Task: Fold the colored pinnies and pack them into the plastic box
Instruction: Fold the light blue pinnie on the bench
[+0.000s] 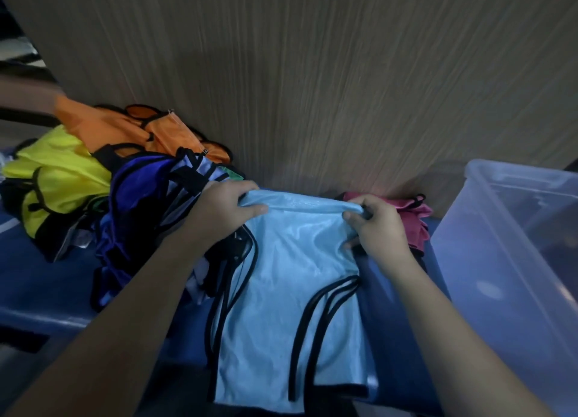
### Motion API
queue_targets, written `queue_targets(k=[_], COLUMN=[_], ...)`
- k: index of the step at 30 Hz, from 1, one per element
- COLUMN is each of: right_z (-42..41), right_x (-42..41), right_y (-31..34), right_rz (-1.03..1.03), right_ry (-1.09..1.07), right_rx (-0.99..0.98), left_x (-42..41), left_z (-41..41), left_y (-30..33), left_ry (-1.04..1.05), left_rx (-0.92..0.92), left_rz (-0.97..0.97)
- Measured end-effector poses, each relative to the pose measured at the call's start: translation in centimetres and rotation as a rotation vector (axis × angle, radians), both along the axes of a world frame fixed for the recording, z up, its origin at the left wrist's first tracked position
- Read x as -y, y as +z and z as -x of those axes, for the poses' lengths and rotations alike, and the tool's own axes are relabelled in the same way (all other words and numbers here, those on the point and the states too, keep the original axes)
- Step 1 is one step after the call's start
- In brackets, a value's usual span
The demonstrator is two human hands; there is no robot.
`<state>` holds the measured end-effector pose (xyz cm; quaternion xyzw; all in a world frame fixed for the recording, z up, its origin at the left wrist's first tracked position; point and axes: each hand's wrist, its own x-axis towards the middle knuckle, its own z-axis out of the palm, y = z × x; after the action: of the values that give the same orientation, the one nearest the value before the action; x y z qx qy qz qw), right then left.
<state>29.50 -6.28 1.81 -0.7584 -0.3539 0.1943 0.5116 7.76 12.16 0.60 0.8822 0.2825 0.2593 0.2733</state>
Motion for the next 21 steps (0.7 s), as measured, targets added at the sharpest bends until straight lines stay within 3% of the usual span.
queue_targets(k=[9, 21], right_z=[-0.9, 0.4], right_x=[-0.7, 3.7], right_y=[0.3, 0.6], right_rz=[-0.109, -0.137], right_ry=[-0.003, 0.151], right_rx=[-0.092, 0.071], left_x=[-0.7, 2.6], left_z=[-1.2, 1.4], left_y=[1.3, 1.9], left_ry=[0.034, -0.058], left_rx=[-0.018, 0.068], left_rz=[0.002, -0.116])
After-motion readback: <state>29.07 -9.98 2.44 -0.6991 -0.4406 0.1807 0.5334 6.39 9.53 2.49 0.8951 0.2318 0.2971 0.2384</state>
